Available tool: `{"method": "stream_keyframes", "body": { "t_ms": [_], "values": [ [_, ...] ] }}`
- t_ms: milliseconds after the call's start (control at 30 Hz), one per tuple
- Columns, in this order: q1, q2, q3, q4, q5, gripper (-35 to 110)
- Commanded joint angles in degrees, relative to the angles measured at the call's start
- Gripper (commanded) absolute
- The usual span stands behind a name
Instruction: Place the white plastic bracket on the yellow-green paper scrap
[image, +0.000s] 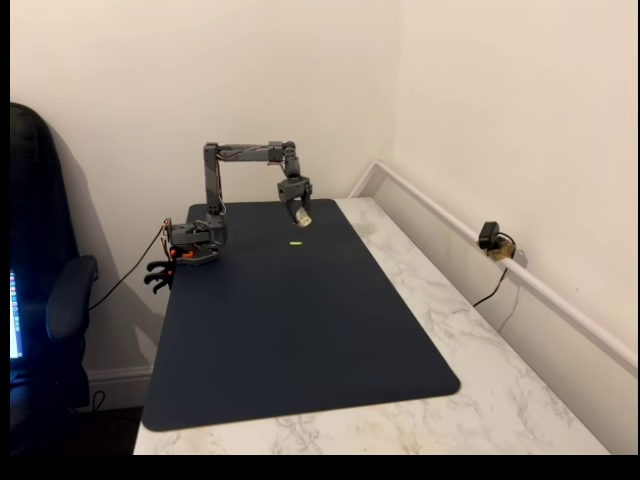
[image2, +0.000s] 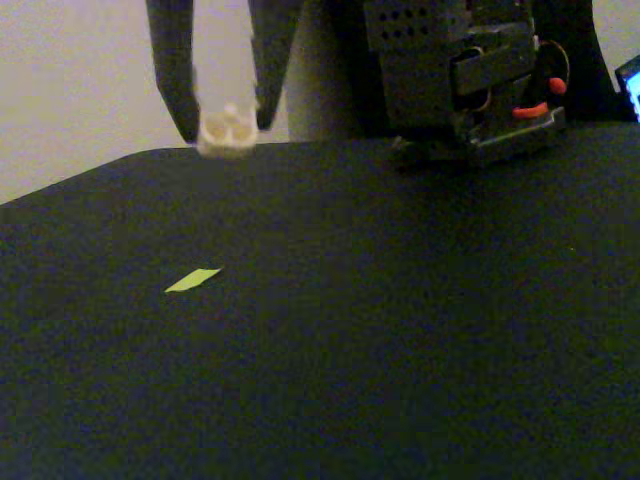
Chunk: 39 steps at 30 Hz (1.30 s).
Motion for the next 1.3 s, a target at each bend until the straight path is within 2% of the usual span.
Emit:
{"method": "stream_keyframes", "body": {
  "t_ms": [0, 267, 700, 1167, 1233, 1267],
  "values": [
    [1.4, 6.4, 4.2, -3.9, 3.1, 0],
    [7.2, 6.6, 10.8, -8.3, 6.3, 0],
    [11.3, -1.0, 12.7, -15.2, 3.8, 0],
    [14.1, -5.8, 12.4, -16.9, 0.3, 0],
    [13.8, -5.9, 11.4, -16.3, -1.5, 19],
    [13.6, -6.1, 10.6, -15.3, -2.1, 22]
  ]
}}
